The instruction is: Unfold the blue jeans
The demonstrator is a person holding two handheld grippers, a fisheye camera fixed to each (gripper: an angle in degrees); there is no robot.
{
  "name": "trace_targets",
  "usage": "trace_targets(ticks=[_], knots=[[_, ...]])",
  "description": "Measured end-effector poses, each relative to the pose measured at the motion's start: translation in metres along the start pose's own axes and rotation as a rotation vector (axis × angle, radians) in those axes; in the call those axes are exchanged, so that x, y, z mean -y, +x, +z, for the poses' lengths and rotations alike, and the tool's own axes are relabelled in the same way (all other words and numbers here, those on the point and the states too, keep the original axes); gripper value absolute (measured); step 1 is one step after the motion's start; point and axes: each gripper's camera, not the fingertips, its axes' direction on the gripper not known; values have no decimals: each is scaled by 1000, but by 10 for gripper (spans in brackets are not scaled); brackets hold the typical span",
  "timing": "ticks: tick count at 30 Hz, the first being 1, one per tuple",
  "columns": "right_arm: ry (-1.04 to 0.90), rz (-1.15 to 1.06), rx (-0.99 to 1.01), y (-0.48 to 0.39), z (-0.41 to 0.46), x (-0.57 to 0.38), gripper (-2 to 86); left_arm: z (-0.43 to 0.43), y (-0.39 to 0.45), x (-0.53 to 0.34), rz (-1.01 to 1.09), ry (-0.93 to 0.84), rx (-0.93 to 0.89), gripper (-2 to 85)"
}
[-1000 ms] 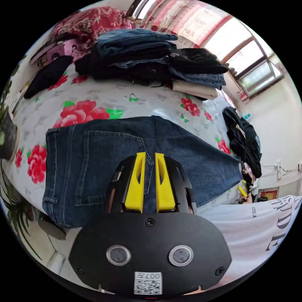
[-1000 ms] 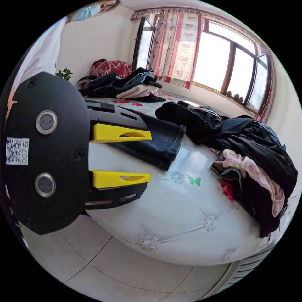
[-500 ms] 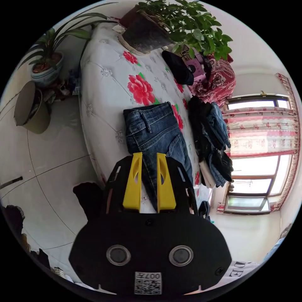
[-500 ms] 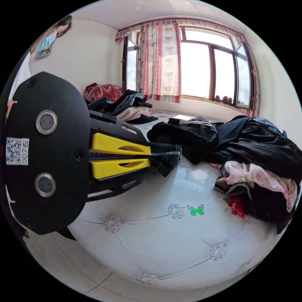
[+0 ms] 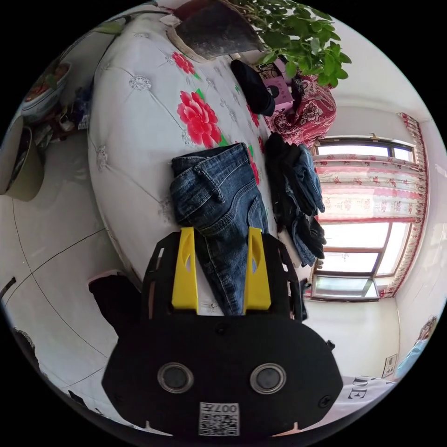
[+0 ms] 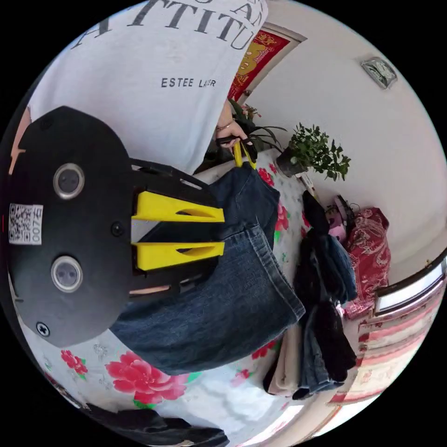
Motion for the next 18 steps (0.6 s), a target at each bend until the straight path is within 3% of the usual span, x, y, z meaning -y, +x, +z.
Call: trace_targets(ticks=[4, 6, 8, 13, 18], knots=[[-315, -48, 102, -33, 89, 6, 53, 4, -15, 12, -15, 11, -59, 142], [-355, -73, 44, -36, 87, 5, 59, 0, -16, 16, 13, -19, -68, 142], [-328, -39, -13, -30, 73, 5, 66, -7, -16, 18, 58, -41, -53, 141], [-114, 233, 66, 7, 30, -6, 80, -6, -26, 30, 86, -63, -11, 145], [-55, 294, 75, 4, 27, -4, 85, 11, -19, 55, 107, -49, 30, 117]])
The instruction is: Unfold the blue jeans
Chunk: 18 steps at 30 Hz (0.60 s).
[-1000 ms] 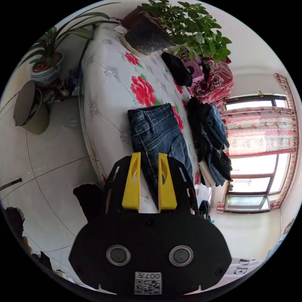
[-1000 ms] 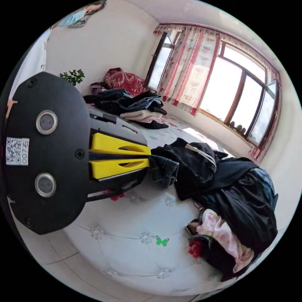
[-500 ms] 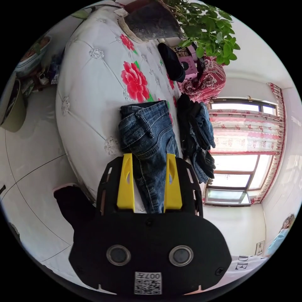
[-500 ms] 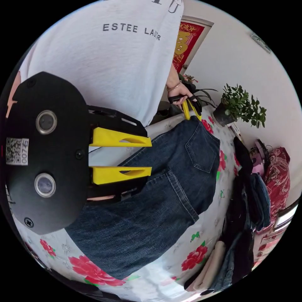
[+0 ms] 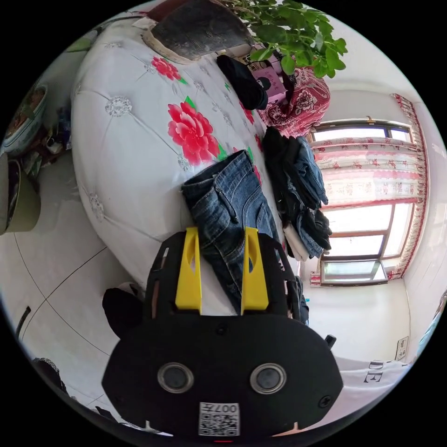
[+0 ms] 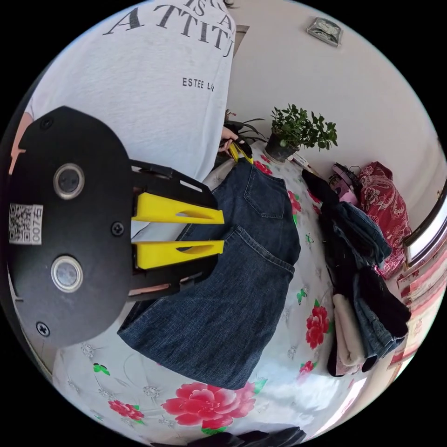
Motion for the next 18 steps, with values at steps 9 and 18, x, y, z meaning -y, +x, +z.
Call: trace_targets(ticks=[9, 18], knots=[[70, 58, -12, 0, -17, -2, 88, 32, 90, 31, 276, 20, -283, 46], [422, 381, -144, 59, -105, -85, 96, 159, 433, -116, 1355, -645, -663, 57]])
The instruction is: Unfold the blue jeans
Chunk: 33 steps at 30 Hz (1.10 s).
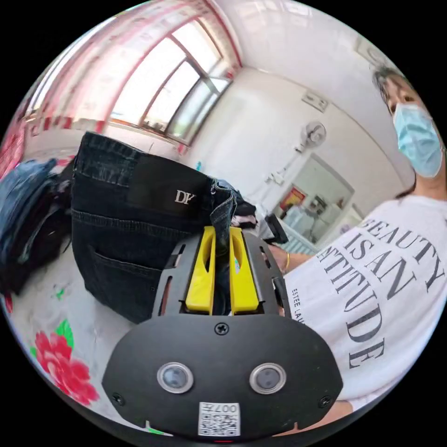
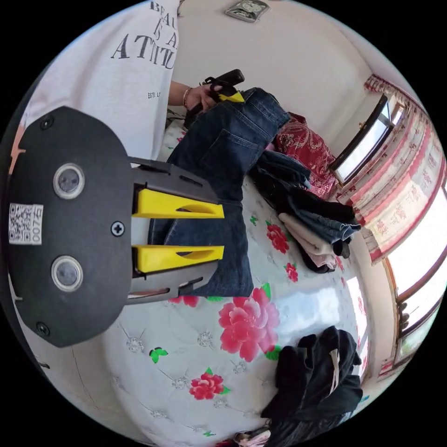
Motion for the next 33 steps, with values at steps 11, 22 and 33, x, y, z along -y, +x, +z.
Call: trace_targets(ticks=[11, 22, 33], knots=[[45, 343, 41, 124, -37, -48, 121, 142, -88, -45, -450, -340, 115, 116], [-285, 369, 244, 178, 42, -5, 109, 168, -187, -75, -782, -433, 140, 103], [-165, 300, 423, 113, 22, 85, 53, 101, -227, 33, -642, -159, -68, 33]])
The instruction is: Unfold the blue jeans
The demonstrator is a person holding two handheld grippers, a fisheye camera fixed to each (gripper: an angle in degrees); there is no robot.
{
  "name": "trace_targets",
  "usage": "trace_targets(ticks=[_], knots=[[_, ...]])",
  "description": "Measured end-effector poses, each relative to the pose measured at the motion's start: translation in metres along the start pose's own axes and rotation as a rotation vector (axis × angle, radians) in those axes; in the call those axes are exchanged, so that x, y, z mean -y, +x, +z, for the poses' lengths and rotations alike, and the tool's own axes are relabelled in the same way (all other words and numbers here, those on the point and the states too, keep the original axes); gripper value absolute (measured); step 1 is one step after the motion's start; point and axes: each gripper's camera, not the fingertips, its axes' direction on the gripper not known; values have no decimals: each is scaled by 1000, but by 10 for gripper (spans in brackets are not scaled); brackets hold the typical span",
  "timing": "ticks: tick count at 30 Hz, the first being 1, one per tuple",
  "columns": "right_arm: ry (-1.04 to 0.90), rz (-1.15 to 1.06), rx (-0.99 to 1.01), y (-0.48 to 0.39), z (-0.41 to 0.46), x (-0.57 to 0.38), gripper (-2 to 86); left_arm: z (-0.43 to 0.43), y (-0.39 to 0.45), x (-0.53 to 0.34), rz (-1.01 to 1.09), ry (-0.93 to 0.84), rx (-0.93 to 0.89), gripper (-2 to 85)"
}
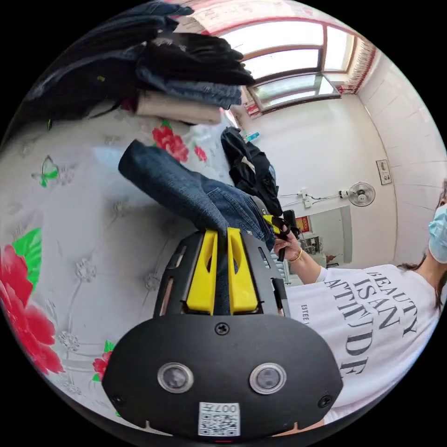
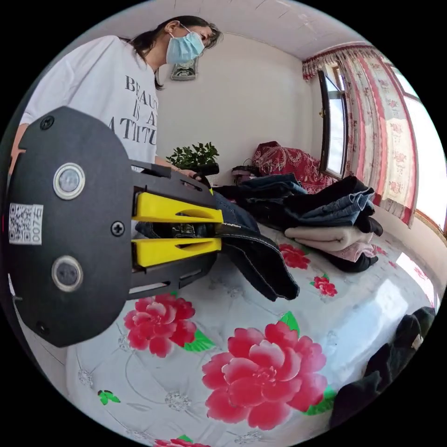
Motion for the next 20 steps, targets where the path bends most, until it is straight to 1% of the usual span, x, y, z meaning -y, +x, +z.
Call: trace_targets(ticks=[2, 3, 6, 7, 8, 10, 11, 13, 15, 17, 19, 20], knots=[[4, -116, 48, -51, 3, 36, 50, -45, 26, 33, 89, 91, -12, 35], [9, -201, 82, -90, 6, 63, 50, -81, 43, 55, 147, 153, -8, 35], [27, -412, 164, -194, 29, 127, 51, -183, 84, 105, 285, 309, 74, 41], [41, -467, 185, -234, 46, 152, 52, -222, 95, 122, 296, 369, 127, 46], [51, -483, 189, -252, 56, 163, 54, -239, 97, 130, 279, 396, 160, 49], [128, -518, 138, -307, 100, 200, 59, -292, 92, 151, 116, 469, 375, 63], [155, -533, 103, -317, 111, 207, 60, -299, 90, 152, 81, 483, 442, 67], [194, -540, -25, -326, 156, 216, 66, -304, 73, 143, -42, 471, 699, 78], [156, -539, -108, -310, 186, 206, 70, -284, 50, 123, -104, 429, 792, 81], [102, -559, -204, -279, 209, 184, 73, -250, 20, 94, -176, 350, 823, 79], [24, -530, -450, -218, 220, 154, 77, -193, -13, 48, -259, 226, 817, 72], [9, -515, -510, -202, 217, 148, 78, -178, -17, 36, -276, 204, 813, 70]])
